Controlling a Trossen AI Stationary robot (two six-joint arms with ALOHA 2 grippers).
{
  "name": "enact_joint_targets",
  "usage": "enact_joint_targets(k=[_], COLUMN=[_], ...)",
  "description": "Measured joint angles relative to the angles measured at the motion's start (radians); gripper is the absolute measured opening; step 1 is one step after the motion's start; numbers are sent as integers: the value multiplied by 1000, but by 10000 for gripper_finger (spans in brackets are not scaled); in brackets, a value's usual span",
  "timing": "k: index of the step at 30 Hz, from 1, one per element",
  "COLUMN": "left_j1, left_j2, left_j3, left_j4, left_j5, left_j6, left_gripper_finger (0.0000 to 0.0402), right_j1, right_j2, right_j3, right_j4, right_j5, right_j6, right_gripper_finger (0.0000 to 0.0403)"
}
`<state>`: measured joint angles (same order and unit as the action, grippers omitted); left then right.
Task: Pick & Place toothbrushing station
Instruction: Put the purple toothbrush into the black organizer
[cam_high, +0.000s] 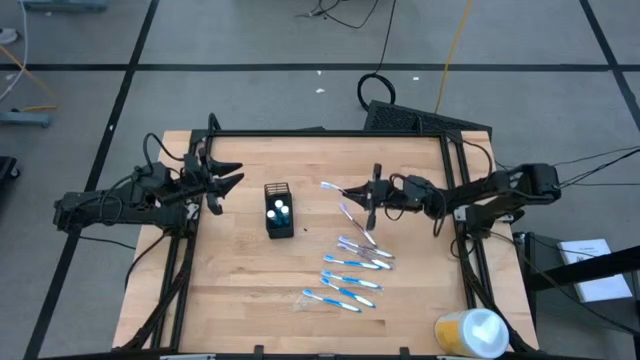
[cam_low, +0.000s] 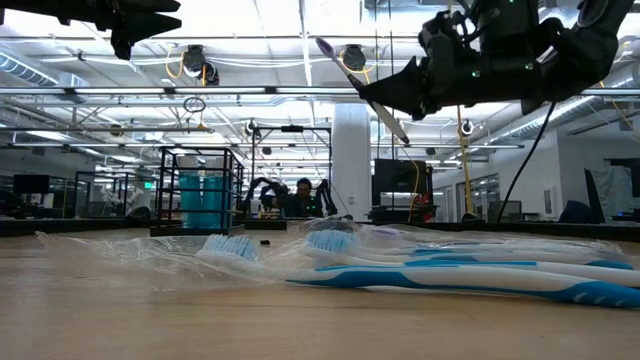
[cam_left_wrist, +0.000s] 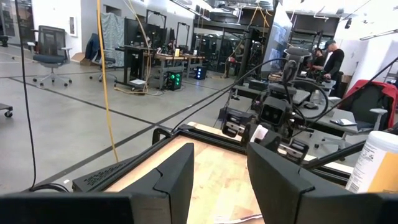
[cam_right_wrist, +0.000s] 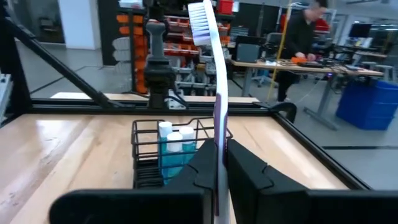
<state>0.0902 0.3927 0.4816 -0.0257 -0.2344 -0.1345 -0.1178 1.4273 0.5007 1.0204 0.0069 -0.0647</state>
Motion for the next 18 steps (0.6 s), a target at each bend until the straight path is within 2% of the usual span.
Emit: enact_joint_targets(k=[12,18], left_j1=[0,0], left_j2=[0,0], left_j3=[0,0], left_j4=[0,0], left_j5=[0,0], left_j6=[0,0], left_gripper_finger=[154,154], right_j1=[-97,-71], right_j2=[0,0], right_j3=[0,0], right_j4=[63,68], right_j5=[-235,-248], right_j6=[57,60], right_gripper_finger=[11,11])
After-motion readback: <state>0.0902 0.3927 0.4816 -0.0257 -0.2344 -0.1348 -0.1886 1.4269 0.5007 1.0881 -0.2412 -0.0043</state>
